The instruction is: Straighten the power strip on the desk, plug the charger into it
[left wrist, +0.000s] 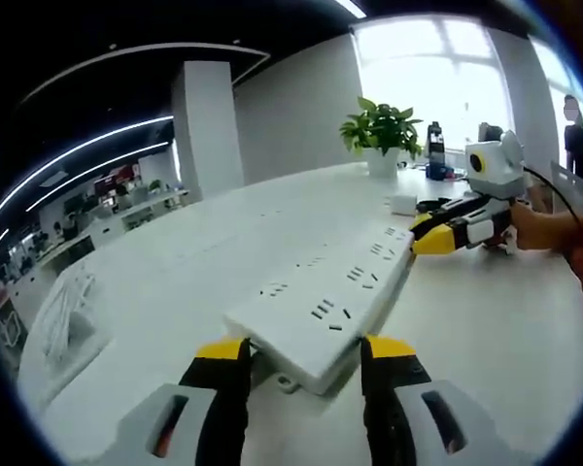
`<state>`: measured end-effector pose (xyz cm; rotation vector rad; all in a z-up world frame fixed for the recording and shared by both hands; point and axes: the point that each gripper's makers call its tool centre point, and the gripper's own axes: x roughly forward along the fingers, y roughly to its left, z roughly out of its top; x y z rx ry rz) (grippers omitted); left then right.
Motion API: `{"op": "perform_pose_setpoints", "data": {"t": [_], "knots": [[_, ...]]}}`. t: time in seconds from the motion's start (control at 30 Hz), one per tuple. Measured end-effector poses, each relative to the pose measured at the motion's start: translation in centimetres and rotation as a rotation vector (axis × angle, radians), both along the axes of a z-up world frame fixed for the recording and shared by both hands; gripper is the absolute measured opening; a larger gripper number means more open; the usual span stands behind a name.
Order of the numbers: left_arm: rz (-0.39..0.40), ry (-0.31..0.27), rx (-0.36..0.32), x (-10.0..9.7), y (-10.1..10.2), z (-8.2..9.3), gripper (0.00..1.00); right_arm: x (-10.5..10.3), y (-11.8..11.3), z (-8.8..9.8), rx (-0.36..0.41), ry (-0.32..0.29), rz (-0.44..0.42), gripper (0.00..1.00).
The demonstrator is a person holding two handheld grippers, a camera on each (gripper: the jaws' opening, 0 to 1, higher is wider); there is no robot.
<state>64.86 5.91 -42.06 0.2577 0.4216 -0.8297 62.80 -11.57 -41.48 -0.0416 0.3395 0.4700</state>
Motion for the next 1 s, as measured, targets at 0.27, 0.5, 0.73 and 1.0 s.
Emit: {"op": "perform_pose_setpoints", "data": {"t": [0.27,0.5,0.73,1.0], "knots": [[0.001,-0.005,0.005,0.0,0.0,0.0,0.45,0.0,0.0,0.0,-0.003,-0.007,-0.002,0.17],[-0.007,-0.015,0.003,0.1,-0.2,0.0,0.46,-0.1,-0.2,0.0,-0.007,-0.008,-0.009,0.17],[0.0,-0.025,0.008,0.1,-0.3,0.0,0.46,0.0,-0.3,0.0,-0.033,-0.024,0.008,0.17],[0.014,-0.083,0.082,-0.2,-0.2,0.3,0.44,0.0,-0.5,1.2,-0.03,-0.065,0.029,0.16]]}}
